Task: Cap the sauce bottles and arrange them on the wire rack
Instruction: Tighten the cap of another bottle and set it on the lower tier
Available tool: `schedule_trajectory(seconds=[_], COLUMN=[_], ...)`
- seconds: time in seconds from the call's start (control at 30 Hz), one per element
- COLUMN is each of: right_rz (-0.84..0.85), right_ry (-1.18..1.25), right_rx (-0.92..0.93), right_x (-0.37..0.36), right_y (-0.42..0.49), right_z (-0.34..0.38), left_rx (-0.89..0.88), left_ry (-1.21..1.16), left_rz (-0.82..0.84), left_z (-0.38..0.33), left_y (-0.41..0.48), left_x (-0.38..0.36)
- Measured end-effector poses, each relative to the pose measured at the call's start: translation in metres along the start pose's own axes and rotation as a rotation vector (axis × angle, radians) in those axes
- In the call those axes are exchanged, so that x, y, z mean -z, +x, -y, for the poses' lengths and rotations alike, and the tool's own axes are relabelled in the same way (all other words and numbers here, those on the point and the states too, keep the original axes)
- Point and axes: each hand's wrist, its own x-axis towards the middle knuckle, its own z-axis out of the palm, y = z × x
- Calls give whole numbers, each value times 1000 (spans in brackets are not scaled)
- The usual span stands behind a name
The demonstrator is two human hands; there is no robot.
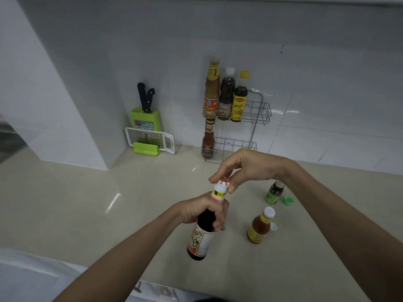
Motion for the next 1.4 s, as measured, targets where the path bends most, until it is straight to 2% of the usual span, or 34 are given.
schedule_trajectory(seconds=[0.17,0.3,0.37,0.43,0.5,0.57,0.6,0.63,0.7,0.77,0.8,0.83,0.9,0.97,1.03,1.1,1.2,1.23,1.3,1.4], right_rz=[-37,-171,-273,-359,-394,-392,-431,-499,-577,-530,-478,-462,-447,-409,-354,-434,-660,-688,-673,-534], right_ry=[-53,-190,-403,-760,-1038,-1147,-1142,-1106,-1057,-1028,-1018,-967,-880,-1023,-1143,-1150,-1103,-1087,-1019,-907], right_rx=[-68,-45,-43,3,118,224,231,184,-41,-250,-318,-332,-218,70,181,133,-62,-120,-169,-45], right_x=[-4,-17,-25,-31,-32,-28,-27,-27,-30,-38,-41,-40,-34,-25,-18,-19,-32,-35,-34,-22], right_y=[-1,-3,0,3,6,9,11,14,19,27,29,28,23,21,19,21,29,32,34,28], right_z=[-2,6,6,1,-3,-4,-4,-2,4,2,1,2,2,-1,-3,-7,-10,-13,-17,-20], left_rx=[-8,-13,-23,-38,-38,-19,-14,-6,30,88,99,93,24,-17,-27,-16,8,17,22,9], left_ry=[67,113,161,196,184,114,78,63,204,481,555,544,347,182,168,205,311,332,304,256], left_rz=[-55,-152,-221,-264,-179,-45,-48,-136,-521,-890,-941,-883,-582,-318,-221,-334,-807,-899,-876,-703], left_z=[4,3,-3,-8,-14,-19,-19,-20,-17,-11,-9,-7,-10,-16,-19,-19,-15,-15,-15,-16], left_y=[3,5,7,8,5,1,1,3,13,20,21,20,12,2,-1,5,20,23,26,22], left_x=[-2,1,3,6,9,8,6,2,-4,-4,-2,2,11,16,18,14,2,0,0,7])
